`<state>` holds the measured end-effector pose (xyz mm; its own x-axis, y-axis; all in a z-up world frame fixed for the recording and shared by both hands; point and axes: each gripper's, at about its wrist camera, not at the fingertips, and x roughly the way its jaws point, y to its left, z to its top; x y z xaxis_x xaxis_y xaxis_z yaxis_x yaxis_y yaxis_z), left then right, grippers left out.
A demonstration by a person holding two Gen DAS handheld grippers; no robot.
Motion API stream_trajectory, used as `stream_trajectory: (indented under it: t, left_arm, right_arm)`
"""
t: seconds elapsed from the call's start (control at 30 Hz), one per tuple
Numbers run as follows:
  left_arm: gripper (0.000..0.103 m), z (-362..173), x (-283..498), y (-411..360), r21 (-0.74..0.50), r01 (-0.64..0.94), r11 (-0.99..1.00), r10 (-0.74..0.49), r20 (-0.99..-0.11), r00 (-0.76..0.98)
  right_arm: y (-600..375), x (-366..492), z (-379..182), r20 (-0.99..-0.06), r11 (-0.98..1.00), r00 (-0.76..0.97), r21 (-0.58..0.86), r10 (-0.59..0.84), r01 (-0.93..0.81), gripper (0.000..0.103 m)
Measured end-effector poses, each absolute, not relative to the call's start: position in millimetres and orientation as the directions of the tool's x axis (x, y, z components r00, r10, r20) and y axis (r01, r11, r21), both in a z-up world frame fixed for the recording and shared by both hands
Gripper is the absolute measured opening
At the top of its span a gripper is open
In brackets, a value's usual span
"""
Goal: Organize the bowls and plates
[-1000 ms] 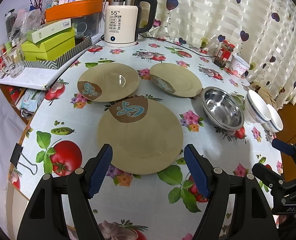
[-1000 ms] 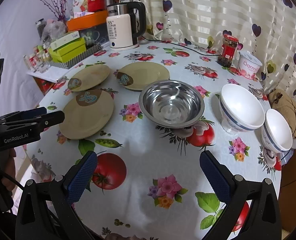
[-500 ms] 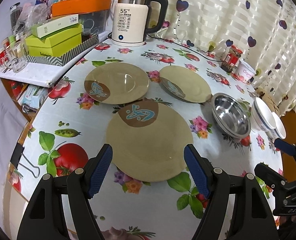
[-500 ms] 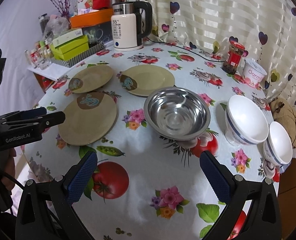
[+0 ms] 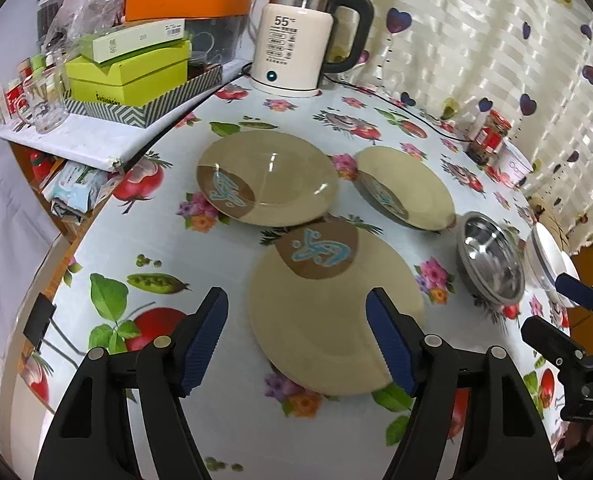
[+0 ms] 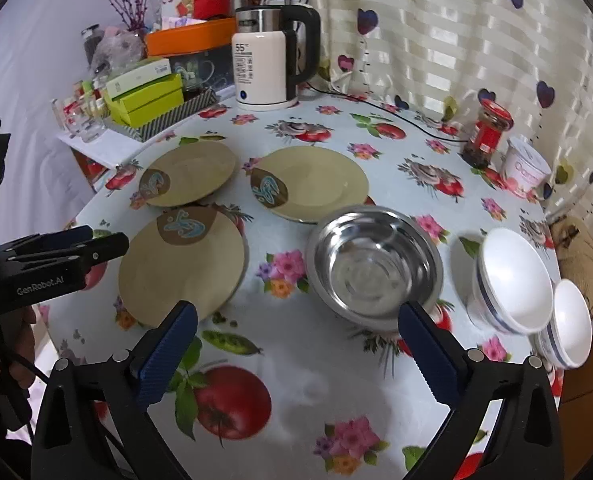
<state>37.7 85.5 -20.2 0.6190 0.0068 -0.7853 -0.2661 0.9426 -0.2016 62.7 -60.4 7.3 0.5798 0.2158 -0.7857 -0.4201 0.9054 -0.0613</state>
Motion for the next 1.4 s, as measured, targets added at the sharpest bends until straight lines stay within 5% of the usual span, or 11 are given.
stream_trajectory:
  t: [0.4,0.7,1.03,1.2,1.4]
  left_arm:
    - [0.056,-30,59,130,-0.247,-0.314,0.917,0.002,-0.785,0.620]
    - [0.053,-37,76,164,-0.270,-0.339,0.901,0.004,-0.776,0.630]
    - [0.044,-45,105,189,-0.297,-0.342,0.892,-0.017,-0.776,0.630]
    - [0.031,-52,118,195,-0.304,-0.348,0.887,-0.027,-0.786,0.618]
    - [0.031,-58,127,202,-0.316,-0.362,0.877,-0.033,-0.791,0.611]
  right_arm:
    - [-20,99,-1,-0.812,0.877,0.524,-0.034,0.256,-0.480,0.065]
    - [23,132,-10,-0.826,0.847,0.489,-0.028,0.280,-0.531,0.048]
    - [62,176,-26,-0.845,0.830,0.415,0.059,0.337,-0.555,0.036]
    - [72,198,-38,-0.856,0.839,0.379,0.108,0.351,-0.533,0.032]
    - [82,218,-47,-0.861,0.844,0.343,0.164,0.375,-0.511,0.030]
